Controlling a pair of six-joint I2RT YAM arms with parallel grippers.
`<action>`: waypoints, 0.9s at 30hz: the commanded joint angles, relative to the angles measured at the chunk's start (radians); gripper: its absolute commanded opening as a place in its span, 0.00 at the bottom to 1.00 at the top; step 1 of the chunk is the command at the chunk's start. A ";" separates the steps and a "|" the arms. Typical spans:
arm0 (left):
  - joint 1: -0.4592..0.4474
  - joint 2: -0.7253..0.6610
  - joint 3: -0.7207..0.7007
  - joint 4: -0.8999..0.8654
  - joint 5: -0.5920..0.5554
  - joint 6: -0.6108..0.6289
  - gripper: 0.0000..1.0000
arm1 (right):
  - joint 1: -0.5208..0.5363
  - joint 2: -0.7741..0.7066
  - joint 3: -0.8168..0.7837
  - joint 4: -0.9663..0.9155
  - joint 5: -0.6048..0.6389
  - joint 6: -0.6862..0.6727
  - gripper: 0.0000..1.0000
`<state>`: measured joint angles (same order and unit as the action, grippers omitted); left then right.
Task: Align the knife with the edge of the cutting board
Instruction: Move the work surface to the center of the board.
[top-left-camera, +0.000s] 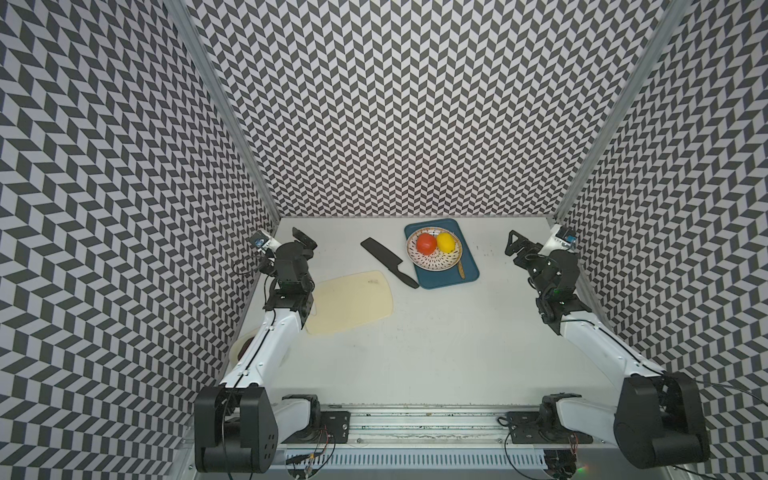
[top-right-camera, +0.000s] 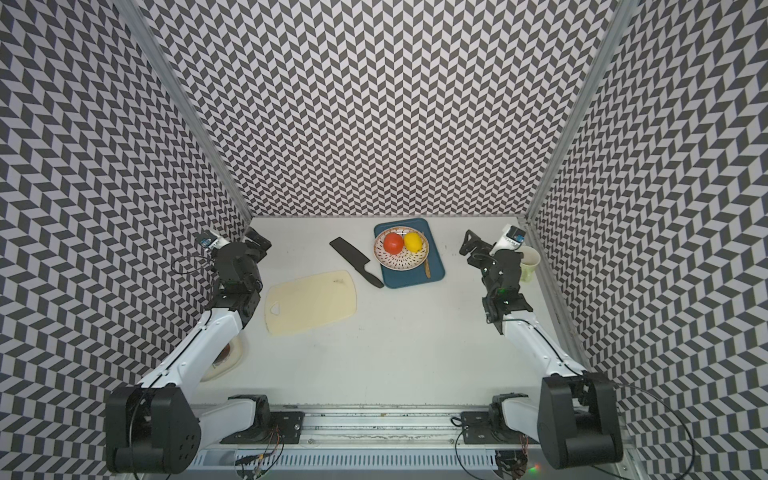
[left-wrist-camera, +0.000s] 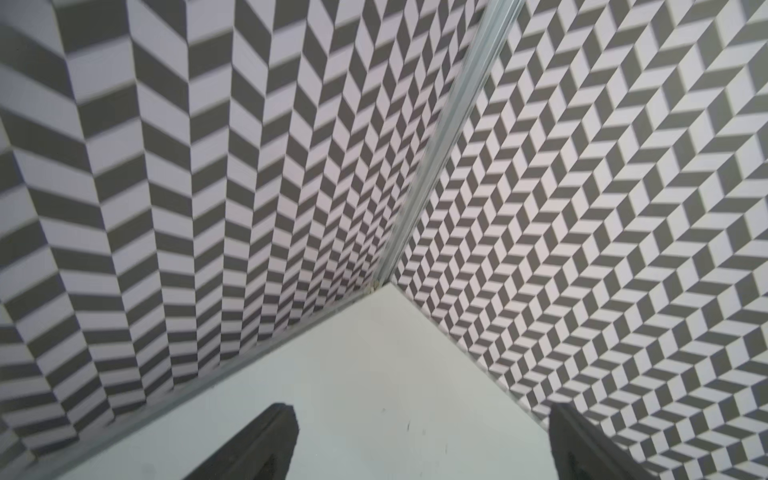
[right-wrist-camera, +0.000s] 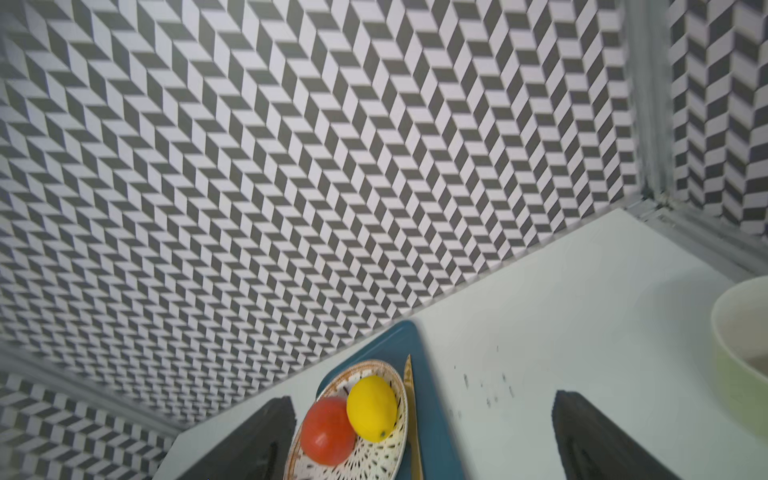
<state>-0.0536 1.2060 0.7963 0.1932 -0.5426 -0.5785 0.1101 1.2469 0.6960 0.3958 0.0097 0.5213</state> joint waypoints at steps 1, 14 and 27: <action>-0.097 0.036 -0.043 -0.159 -0.060 -0.150 0.98 | 0.088 0.039 0.022 -0.027 -0.136 -0.013 1.00; -0.106 0.167 -0.182 -0.199 0.096 -0.314 1.00 | 0.464 0.276 0.224 -0.184 -0.183 -0.125 1.00; -0.048 0.330 -0.152 -0.196 0.198 -0.319 1.00 | 0.602 0.574 0.418 -0.268 -0.343 -0.173 0.46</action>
<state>-0.1085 1.5299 0.6384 -0.0074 -0.3683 -0.8879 0.6712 1.7382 1.0523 0.1631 -0.2710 0.3798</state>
